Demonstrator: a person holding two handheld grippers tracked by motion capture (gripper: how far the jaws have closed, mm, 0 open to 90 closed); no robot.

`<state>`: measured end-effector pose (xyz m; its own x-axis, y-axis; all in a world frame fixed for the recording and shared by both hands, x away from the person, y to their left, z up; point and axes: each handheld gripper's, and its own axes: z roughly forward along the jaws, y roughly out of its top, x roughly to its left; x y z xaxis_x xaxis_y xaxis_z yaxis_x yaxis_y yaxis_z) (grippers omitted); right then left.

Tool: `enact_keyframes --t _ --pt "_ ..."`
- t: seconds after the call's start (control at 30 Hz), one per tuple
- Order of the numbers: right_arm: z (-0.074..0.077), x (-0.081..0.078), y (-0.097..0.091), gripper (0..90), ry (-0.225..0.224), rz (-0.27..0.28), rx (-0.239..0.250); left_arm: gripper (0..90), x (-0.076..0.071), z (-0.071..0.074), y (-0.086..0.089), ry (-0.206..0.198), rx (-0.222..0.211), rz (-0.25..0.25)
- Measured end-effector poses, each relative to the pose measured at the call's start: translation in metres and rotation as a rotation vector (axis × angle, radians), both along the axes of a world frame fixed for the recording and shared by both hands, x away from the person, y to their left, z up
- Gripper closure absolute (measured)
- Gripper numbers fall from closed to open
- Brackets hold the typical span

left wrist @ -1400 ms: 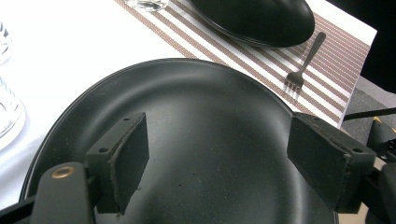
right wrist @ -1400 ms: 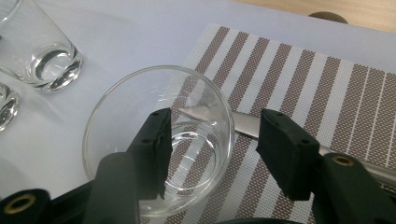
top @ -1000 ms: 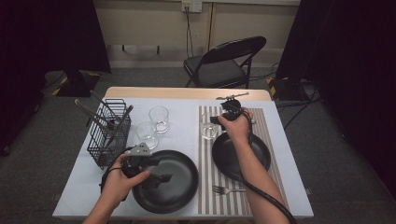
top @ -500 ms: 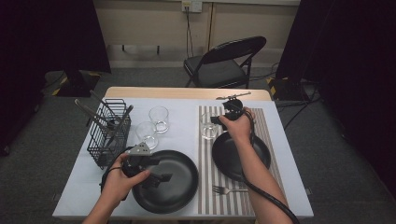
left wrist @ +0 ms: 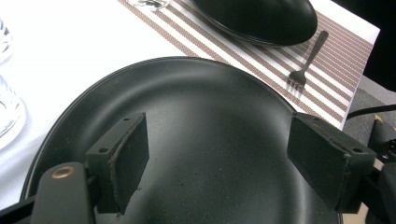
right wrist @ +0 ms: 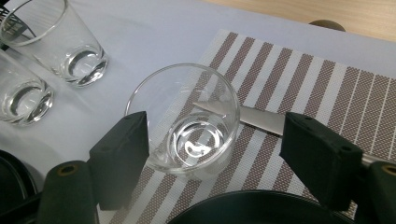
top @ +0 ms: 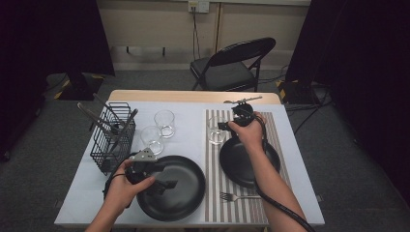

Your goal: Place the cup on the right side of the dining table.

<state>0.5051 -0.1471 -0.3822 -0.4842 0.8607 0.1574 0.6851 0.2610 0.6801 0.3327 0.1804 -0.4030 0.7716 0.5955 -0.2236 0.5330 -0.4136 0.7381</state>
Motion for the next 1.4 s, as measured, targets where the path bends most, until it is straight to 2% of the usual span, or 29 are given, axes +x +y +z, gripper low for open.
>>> enact_keyframes --t 0.7,1.4 --pt "0.013 -0.017 -0.013 21.8 -0.014 0.016 0.017 20.5 -0.001 0.002 0.001 -0.003 0.0 0.007" --pt "0.015 -0.034 -0.015 21.7 -0.016 0.056 0.036 20.5 -0.001 0.002 0.001 -0.008 -0.004 0.009"
